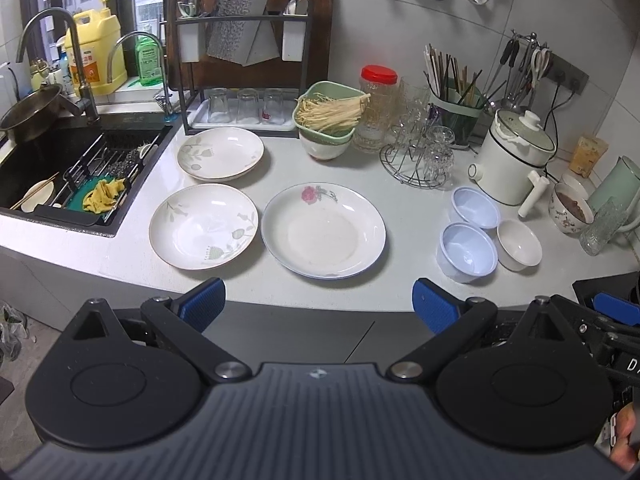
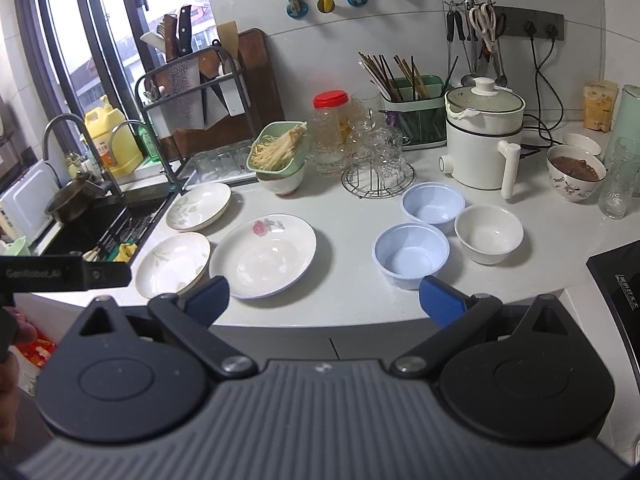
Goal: Organize plates and bowls
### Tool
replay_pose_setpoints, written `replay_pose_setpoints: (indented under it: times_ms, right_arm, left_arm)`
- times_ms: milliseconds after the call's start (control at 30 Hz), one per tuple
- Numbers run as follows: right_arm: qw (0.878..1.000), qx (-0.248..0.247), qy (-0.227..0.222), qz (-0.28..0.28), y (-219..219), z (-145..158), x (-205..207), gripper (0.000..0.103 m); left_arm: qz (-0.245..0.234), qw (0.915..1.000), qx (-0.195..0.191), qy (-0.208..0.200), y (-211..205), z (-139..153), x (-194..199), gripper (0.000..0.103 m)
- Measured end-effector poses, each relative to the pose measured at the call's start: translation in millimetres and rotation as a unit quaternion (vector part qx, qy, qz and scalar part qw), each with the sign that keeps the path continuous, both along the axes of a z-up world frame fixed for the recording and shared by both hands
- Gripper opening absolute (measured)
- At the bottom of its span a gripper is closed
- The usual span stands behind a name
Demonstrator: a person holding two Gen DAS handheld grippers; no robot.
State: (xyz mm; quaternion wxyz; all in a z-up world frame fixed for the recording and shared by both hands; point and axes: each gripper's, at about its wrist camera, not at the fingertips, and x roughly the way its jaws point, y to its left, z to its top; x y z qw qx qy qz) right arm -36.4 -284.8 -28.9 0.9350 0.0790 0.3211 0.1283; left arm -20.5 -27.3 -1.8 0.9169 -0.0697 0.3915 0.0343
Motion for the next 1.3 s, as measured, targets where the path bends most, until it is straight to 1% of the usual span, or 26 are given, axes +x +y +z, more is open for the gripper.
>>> replay_pose_setpoints:
  times_ms: [133,300,467,567,667,800,933,1033,1200,1300]
  right_arm:
    - [1.000,-0.004,-0.002,0.012,-5.2,0.2,1.3,0.103]
    - [1.000,0.003,-0.007,0.020,-12.9,-3.2,3.7,0.103]
    - [1.000,0.005,-0.007,0.027,-16.1,-7.7,3.6,0.103]
    - [0.999,0.008,-0.011,0.033,-17.5,-8.5,2.4,0.103]
    - [0.999,0.013,-0.011,0.035,-20.1,-13.9,4.1,0.103]
    - [0.999,0.019,0.000,0.030,-21.0,-22.0,12.8,0.103]
    - [0.999,0.013,-0.006,0.034,-23.9,-18.6,15.7,0.103]
    - [0.999,0.012,-0.004,0.042,-26.7,-19.8,17.4,0.103]
    - [0.999,0.009,-0.008,0.049,-23.8,-19.3,20.6,0.103]
    - [0.998,0.009,-0.016,0.058,-24.1,-16.2,20.5,0.103]
  left_arm:
    - [0.007,1.0000,-0.004,-0.002,-6.3,-0.6,-4.1,0.101]
    - [0.015,0.9999,-0.005,-0.003,-15.1,-6.4,-11.0,0.101]
    - [0.028,0.9996,-0.008,-0.001,-16.3,-9.1,-15.8,0.101]
    - [0.028,0.9996,-0.004,-0.006,-17.1,-12.7,-17.2,0.101]
    - [0.029,0.9995,0.005,-0.008,-18.3,-19.5,-15.5,0.101]
    - [0.043,0.9990,-0.007,-0.010,-15.3,-23.1,-13.3,0.101]
    - [0.050,0.9987,-0.006,-0.011,-15.6,-21.7,-10.7,0.101]
    - [0.051,0.9985,-0.014,-0.009,-17.8,-25.4,-9.3,0.101]
    - [0.050,0.9987,-0.008,-0.004,-20.6,-27.1,-2.5,0.101]
    - [0.059,0.9982,0.001,-0.005,-20.9,-26.7,0.8,0.101]
